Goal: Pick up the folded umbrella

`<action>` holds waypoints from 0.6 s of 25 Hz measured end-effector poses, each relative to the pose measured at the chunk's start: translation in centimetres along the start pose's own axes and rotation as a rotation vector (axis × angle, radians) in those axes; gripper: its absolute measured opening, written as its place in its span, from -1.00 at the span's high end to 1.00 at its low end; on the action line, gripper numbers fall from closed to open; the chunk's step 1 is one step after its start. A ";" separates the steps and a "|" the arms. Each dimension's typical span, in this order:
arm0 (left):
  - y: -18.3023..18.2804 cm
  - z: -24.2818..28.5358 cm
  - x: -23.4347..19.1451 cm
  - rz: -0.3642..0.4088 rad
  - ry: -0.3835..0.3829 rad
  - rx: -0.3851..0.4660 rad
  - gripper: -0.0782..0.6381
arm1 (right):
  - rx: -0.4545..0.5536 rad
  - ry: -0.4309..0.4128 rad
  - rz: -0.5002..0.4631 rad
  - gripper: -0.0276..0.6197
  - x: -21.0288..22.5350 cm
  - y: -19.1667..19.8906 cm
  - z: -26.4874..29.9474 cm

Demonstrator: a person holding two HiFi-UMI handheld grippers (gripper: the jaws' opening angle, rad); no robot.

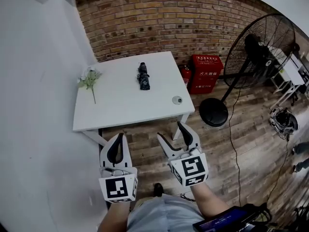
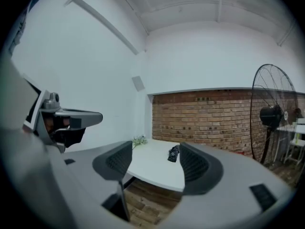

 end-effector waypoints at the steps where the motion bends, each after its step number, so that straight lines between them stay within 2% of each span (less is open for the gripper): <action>1: -0.1 0.3 -0.6 0.003 0.000 0.005 0.76 | 0.006 0.002 -0.002 -0.05 -0.2 -0.2 0.6; 10: -0.4 2.4 -3.9 0.020 0.015 0.032 0.76 | 0.047 0.022 -0.014 -0.04 -0.9 -2.3 4.2; 15: 0.1 3.6 -4.7 0.015 0.029 0.029 0.76 | 0.035 0.039 -0.021 -0.04 -0.7 -2.1 5.3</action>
Point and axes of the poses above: the fingertips, and each gripper's own axes: z forward along the fingers, x to its right, y out of its underside, the point moved 6 cm from there along -z, backward along the fingers, and after that the axes turned 13 degrees about y, right-handed, at the moved point
